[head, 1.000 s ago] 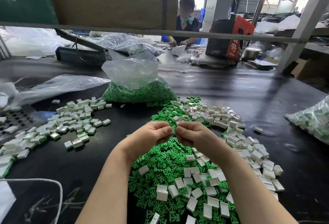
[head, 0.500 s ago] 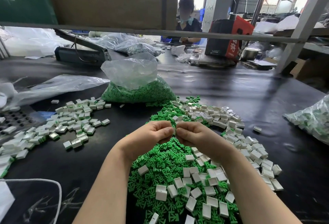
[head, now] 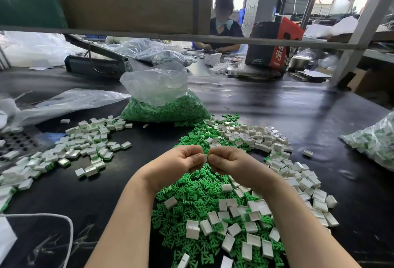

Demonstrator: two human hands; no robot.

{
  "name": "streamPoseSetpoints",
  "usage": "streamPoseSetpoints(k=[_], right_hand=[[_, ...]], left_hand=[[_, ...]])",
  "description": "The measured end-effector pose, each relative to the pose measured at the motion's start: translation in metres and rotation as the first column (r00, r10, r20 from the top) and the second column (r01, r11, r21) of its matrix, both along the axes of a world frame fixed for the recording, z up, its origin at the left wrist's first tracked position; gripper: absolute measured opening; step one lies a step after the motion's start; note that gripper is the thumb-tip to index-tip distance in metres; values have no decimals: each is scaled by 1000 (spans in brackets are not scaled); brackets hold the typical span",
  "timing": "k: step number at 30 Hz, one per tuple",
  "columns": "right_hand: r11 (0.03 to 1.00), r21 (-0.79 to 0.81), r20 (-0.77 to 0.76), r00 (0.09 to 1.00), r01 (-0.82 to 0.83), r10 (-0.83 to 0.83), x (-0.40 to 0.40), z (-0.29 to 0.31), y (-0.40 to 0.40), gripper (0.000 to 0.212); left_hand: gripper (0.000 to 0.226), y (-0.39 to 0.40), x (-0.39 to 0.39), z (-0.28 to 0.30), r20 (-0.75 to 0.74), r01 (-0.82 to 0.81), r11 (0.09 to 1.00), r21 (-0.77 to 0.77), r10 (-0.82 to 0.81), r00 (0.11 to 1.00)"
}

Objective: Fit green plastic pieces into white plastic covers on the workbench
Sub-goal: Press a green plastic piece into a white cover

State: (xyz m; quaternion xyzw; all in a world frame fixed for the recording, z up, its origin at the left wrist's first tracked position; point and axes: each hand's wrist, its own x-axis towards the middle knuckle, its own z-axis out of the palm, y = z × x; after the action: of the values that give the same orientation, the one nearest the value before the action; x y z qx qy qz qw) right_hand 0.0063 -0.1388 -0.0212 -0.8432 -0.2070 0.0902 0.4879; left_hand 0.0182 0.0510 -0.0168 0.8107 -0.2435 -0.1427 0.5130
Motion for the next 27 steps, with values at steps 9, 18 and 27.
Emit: streamPoseSetpoints(k=[9,18,27], right_hand=[[1000,-20,12,1000,20,-20,-1,-2,1,28],[921,389,-284,953,13,107,-6,0,-4,32],[663,745,-391,850,68,353,-3,-10,10,32]], left_hand=[[9,4,3,-2,-14,-110,994,-21,110,994],[13,0,0,7,39,-150,968,-202,161,986],[12,-2,-2,11,51,-155,962,-223,170,984]])
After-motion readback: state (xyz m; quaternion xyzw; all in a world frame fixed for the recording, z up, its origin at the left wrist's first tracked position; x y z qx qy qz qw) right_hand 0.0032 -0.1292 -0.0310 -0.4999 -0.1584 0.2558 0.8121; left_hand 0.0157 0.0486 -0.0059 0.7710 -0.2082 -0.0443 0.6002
